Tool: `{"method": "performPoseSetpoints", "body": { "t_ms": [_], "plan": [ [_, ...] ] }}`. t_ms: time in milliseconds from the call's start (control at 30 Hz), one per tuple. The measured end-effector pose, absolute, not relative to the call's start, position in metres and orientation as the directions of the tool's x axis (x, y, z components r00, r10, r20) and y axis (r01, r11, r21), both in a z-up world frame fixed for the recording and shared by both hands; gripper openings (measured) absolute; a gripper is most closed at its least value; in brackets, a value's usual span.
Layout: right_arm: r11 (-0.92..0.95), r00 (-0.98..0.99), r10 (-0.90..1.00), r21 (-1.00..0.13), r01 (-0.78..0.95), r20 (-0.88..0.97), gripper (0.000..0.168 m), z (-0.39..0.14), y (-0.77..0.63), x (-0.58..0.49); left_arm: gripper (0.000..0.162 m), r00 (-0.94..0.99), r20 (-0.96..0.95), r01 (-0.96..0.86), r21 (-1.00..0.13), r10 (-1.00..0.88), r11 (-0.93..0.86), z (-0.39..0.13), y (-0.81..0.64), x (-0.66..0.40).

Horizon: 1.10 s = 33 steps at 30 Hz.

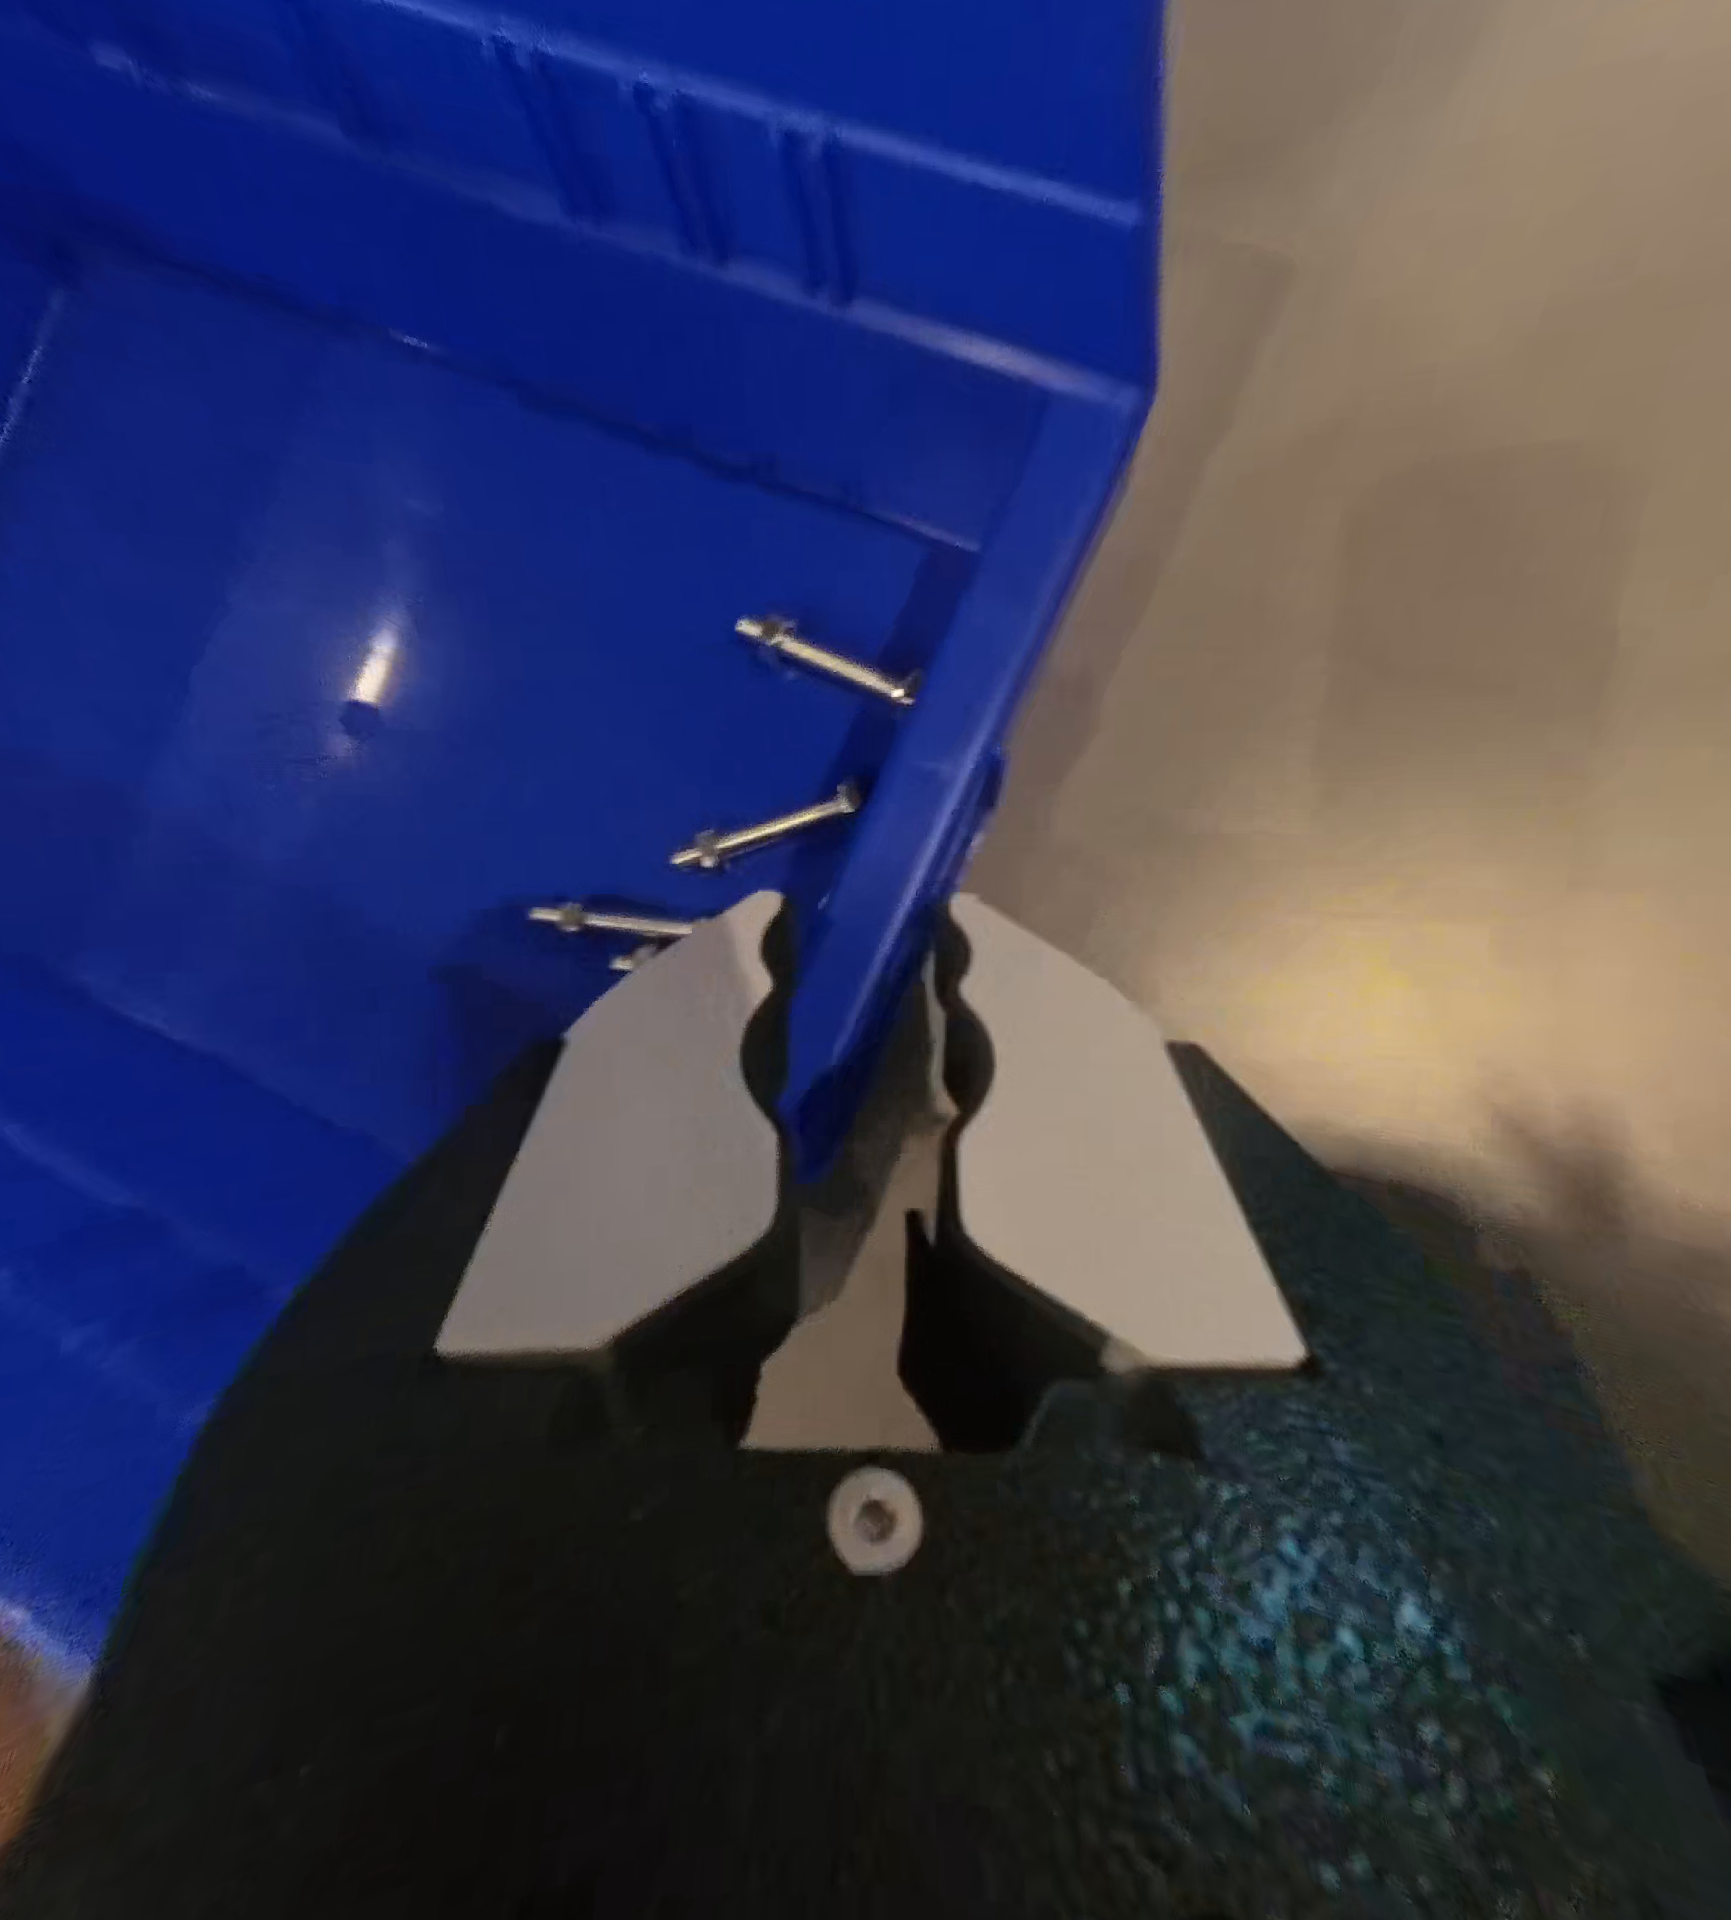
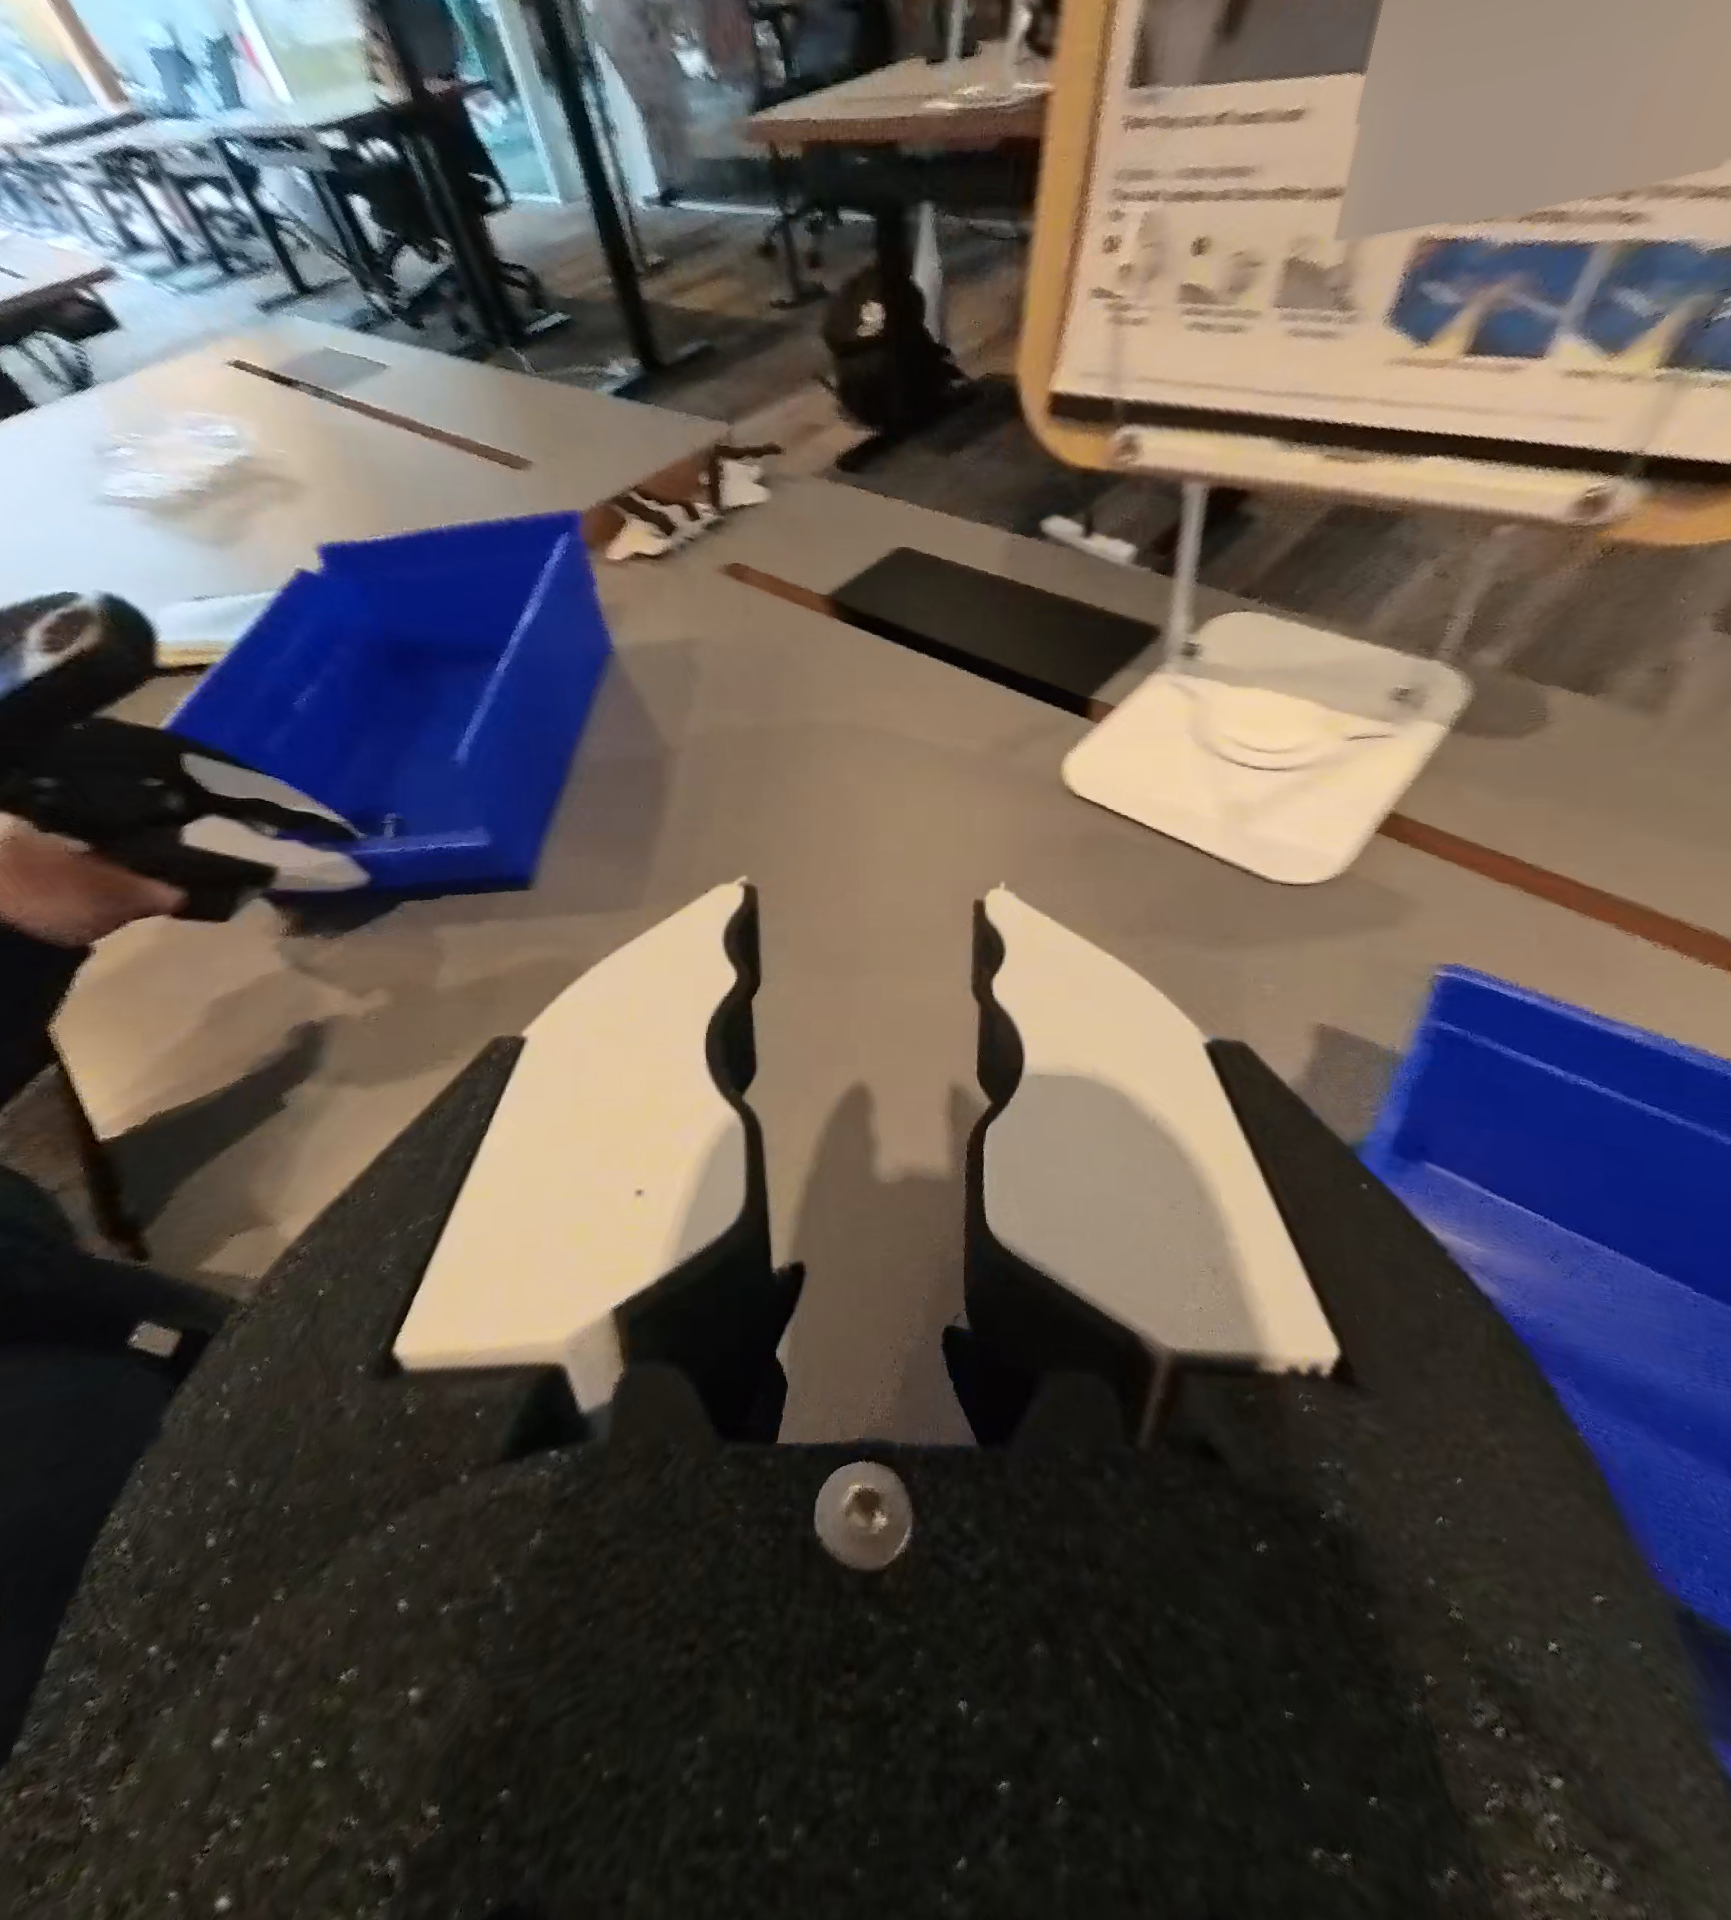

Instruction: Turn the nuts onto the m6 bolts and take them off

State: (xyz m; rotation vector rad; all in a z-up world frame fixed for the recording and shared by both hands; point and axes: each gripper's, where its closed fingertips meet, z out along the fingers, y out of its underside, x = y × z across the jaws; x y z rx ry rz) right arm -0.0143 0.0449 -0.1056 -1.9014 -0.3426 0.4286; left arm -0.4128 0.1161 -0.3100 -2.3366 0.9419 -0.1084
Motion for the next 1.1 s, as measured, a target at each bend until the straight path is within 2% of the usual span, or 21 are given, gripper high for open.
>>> {"method": "performPoseSetpoints", "body": {
  "t_ms": [33,167,267,533,667,733,800,867,1000,1033,1100],
  "plan": [
    [-0.356,0.881,0.448,-0.934,0.021,-0.150,0.039,-0.114,0.045,-0.025,0.025,0.730,-0.155,-0.622,-0.555,-0.666,-0.552,-0.310,0.116,-0.413],
    [-0.402,0.801,0.526,-0.914,-0.061,-0.285,0.036,-0.151,0.048,-0.062,0.022,0.650,-0.130,-0.689,-0.515,-0.748,-0.510,-0.310,0.109,-0.415],
    [-0.441,0.748,0.553,-0.891,-0.111,-0.367,0.037,-0.171,0.050,-0.079,0.020,0.520,-0.107,-0.769,-0.491,-0.848,-0.409,-0.310,0.094,-0.421],
    [-0.406,0.731,0.615,-0.913,-0.027,-0.295,0.035,-0.193,0.062,-0.105,0.019,0.291,0.061,-0.868,-0.403,-0.955,-0.290,-0.311,0.047,-0.483],
    [-0.363,0.691,0.665,-0.931,-0.033,-0.284,0.039,-0.194,0.068,-0.122,0.022,0.342,0.203,-0.807,-0.437,-0.917,-0.398,-0.308,0.040,-0.499],
    [-0.306,0.690,0.679,-0.951,-0.047,-0.252,0.045,-0.191,0.076,-0.126,0.024,0.373,0.300,-0.718,-0.506,-0.878,-0.478,-0.300,0.038,-0.495],
    [-0.233,0.698,0.683,-0.970,-0.069,-0.214,0.046,-0.184,0.086,-0.127,0.039,0.398,0.402,-0.586,-0.580,-0.824,-0.566,-0.284,0.039,-0.485],
    [-0.139,0.719,0.676,-0.986,-0.095,-0.165,0.046,-0.177,0.096,-0.125,0.047,0.438,0.446,-0.457,-0.637,-0.780,-0.621,-0.269,0.048,-0.478],
    [0.010,0.795,0.602,-0.995,-0.099,-0.073,0.042,-0.181,0.114,-0.114,0.038,0.570,0.363,-0.363,-0.693,-0.737,-0.622,-0.257,0.070,-0.472],
    [0.039,0.809,0.584,-0.994,-0.104,-0.062,0.041,-0.184,0.116,-0.112,0.033,0.606,0.332,-0.378,-0.679,-0.723,-0.629,-0.259,0.075,-0.471],
    [0.079,0.833,0.552,-0.991,-0.105,-0.044,0.039,-0.194,0.117,-0.110,0.034,0.654,0.306,-0.425,-0.608,-0.692,-0.670,-0.267,0.077,-0.465]
  ]
}}
